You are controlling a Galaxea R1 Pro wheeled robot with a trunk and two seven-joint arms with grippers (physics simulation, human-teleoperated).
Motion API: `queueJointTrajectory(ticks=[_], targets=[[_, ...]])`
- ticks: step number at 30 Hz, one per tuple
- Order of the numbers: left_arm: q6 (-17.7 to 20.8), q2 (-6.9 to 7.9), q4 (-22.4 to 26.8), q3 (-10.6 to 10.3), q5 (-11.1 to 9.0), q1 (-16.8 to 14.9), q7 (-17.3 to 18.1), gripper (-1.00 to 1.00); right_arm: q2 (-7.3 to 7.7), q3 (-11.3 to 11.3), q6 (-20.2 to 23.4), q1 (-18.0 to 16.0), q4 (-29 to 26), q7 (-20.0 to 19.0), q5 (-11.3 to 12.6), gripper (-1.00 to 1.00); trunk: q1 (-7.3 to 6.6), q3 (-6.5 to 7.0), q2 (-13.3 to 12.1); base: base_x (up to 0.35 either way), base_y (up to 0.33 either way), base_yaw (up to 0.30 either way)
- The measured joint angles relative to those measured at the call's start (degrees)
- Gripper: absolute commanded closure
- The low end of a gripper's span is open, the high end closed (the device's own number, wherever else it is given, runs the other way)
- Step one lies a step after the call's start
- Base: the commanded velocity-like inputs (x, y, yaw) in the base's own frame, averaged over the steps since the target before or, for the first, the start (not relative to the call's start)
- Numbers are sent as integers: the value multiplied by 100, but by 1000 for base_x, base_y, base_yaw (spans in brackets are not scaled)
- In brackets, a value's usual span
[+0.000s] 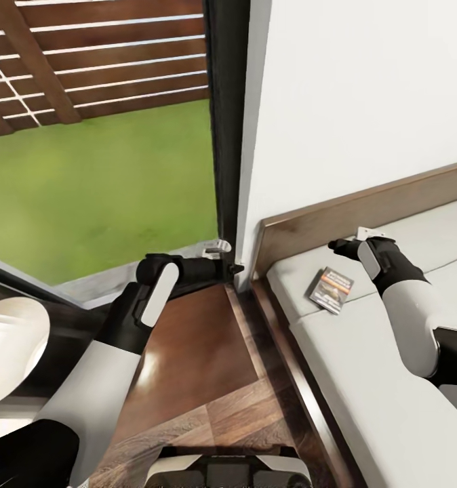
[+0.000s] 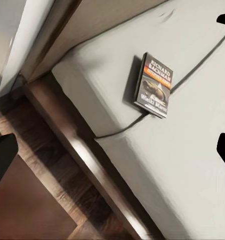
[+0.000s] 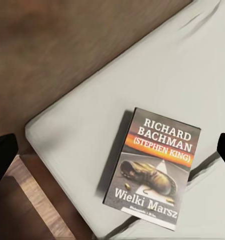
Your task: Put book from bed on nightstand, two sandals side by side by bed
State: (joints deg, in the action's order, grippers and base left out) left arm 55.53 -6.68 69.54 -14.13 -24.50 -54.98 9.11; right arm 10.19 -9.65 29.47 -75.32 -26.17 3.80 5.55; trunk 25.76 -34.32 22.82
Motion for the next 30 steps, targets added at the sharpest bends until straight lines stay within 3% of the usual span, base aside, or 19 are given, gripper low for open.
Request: queueJointTrajectory(ticks=[4, 8, 13, 20, 30], targets=[[15, -21, -4, -19, -110, 0, 22, -100, -15, -10, -1, 2, -33, -1, 1, -100, 0, -37, 0, 0, 0, 10], [15, -14, -12, -29, -549, 0, 35, -100, -16, -3, -1, 2, -44, 2, 1, -100, 0, -74, 0, 0, 0, 3], [5, -14, -19, -47, -847, 0, 24, -100, -17, -6, -2, 2, -33, 3, -5, -100, 0, -119, 0, 0, 0, 0], [-14, 8, -19, -46, -887, 13, 35, -100, -17, -7, -10, 2, -45, 12, -7, -100, 0, -184, 0, 0, 0, -8], [-18, 17, -29, -49, -904, 16, 22, -100, -17, 0, -19, 2, -47, 13, -6, -100, 0, -270, 0, 0, 0, -145]])
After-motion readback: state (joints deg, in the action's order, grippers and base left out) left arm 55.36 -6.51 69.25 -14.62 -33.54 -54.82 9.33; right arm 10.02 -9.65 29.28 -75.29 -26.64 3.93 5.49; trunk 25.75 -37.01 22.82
